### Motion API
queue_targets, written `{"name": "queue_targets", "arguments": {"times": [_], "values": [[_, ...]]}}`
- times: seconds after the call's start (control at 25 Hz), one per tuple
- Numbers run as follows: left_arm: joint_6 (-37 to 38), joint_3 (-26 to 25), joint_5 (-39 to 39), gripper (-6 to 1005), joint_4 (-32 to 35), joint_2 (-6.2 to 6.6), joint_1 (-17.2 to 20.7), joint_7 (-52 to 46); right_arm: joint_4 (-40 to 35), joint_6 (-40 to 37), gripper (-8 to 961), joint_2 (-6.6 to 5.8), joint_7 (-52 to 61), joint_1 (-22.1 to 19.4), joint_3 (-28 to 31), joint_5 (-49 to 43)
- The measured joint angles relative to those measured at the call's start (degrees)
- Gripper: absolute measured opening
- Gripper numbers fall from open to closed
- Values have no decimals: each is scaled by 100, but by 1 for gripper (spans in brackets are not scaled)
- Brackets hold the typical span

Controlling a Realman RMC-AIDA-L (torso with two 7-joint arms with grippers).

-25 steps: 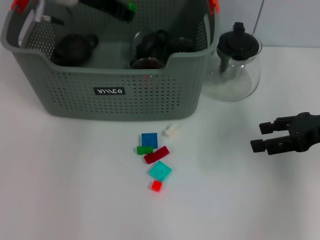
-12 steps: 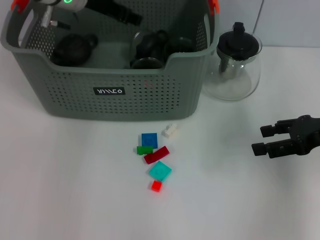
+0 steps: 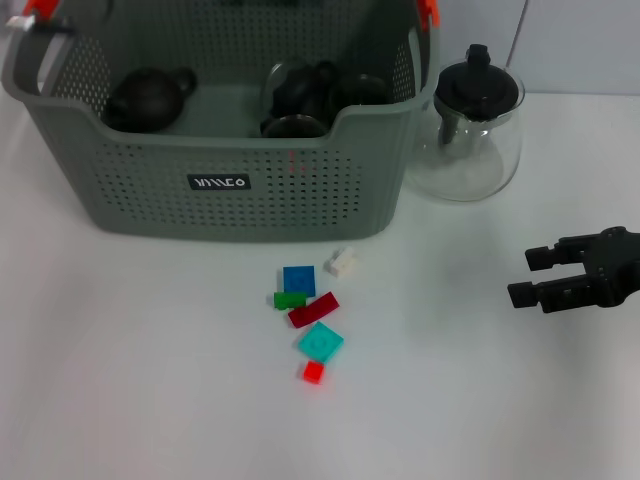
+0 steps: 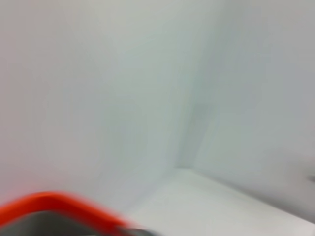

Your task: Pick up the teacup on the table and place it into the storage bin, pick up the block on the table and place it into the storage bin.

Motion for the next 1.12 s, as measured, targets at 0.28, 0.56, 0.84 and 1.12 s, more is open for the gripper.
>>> {"name": "queue_targets", "arguments": {"times": [0.28, 0.56, 0.84, 1.12], "values": [[1994, 699, 106, 636, 1259, -400, 734, 599, -3, 27, 837, -5, 42, 18, 13, 1], [1606, 2317, 1807, 634, 1381, -816, 1085, 389, 4, 40, 837, 17, 102, 50, 18, 1], [539, 3748, 2468, 631, 482, -841, 925, -1075, 5, 61, 837, 23, 114, 40, 17, 1], [-71, 4221, 2501, 628, 248, -850, 884, -2552, -18, 71, 837, 26, -21, 39, 14, 1]]}}
